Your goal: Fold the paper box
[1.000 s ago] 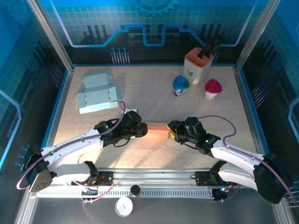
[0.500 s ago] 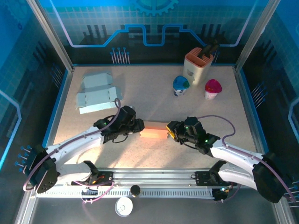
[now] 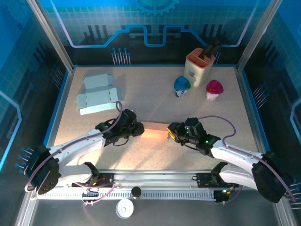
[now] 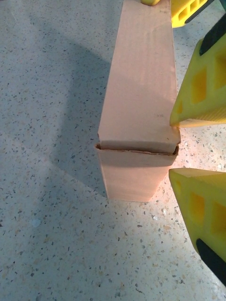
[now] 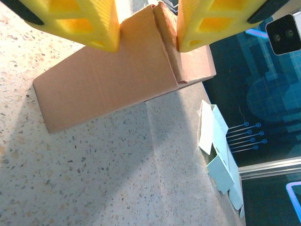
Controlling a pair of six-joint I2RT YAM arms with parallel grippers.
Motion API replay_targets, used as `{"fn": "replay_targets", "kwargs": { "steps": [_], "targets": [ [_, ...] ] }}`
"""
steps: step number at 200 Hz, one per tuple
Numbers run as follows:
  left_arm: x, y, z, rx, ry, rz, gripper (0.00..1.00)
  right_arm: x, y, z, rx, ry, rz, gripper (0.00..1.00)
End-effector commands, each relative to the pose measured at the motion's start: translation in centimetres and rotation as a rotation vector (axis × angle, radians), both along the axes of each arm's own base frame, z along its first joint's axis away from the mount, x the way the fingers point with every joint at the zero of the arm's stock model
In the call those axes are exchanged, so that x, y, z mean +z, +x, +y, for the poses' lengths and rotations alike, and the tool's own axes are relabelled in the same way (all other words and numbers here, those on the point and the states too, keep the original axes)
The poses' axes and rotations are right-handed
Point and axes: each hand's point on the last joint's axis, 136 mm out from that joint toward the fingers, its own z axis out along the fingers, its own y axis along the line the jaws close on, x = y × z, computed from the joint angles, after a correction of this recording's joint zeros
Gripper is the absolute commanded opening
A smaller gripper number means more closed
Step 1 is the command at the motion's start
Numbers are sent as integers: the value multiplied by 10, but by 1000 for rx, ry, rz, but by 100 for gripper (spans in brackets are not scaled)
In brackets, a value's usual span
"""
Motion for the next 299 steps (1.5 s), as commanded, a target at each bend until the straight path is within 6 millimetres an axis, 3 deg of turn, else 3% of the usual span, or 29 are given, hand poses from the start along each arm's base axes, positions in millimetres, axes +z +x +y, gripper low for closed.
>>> {"fn": "replay_targets", "kwargs": {
  "steps": [1, 47, 87, 104, 184, 208, 250, 277, 290, 299],
  "targets": [
    [-19, -4, 8, 10, 42, 45, 29, -37, -11, -17, -12, -91, 95, 34],
    [-10, -4, 9, 19, 20, 18, 26, -35, -10, -21, -19, -91, 86, 33],
    [31, -2, 14, 48, -54, -66, 47, -26, -8, -21, -12, -108, 63, 33],
    [36, 4, 16, 53, -91, -63, 48, -26, -7, -21, -11, -108, 62, 33],
    [-1, 22, -2, -2, -131, 37, 35, -21, -2, -14, 9, -92, 50, 35],
    [-8, 19, -3, 3, -144, 50, 30, -11, -3, -17, 7, -105, 33, 43],
    [-9, 10, -10, 3, -182, 44, 25, 19, -18, -39, -120, -132, -2, 69],
    [-11, 2, -19, 0, -188, 31, 24, 30, -29, -29, -196, -29, 17, 72],
    [-11, -1, -23, 1, -191, 22, 23, 28, -34, -29, -240, -27, 87, 83],
    [-11, -3, -26, -1, -190, 17, 23, 26, -36, -25, -254, -17, 140, 85]
  ]
}}
